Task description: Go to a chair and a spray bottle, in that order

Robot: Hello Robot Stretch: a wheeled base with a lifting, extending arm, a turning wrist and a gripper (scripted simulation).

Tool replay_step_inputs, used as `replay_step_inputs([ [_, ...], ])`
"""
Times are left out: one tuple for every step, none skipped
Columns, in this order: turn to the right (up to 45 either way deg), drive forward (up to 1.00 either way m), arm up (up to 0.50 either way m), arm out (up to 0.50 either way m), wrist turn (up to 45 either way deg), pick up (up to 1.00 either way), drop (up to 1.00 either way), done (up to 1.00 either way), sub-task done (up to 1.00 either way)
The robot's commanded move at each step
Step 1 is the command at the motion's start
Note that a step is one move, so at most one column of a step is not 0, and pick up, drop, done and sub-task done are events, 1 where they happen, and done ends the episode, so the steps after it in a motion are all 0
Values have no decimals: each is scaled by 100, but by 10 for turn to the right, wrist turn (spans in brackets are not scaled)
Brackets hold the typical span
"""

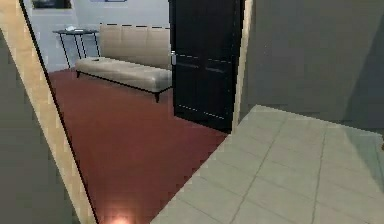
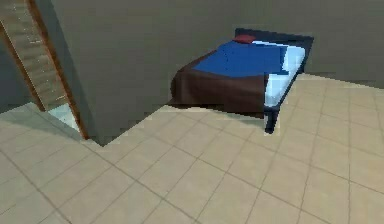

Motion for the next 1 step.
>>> replay_step_inputs([
  [0,100,0,0,0,0,0,0,0],
])
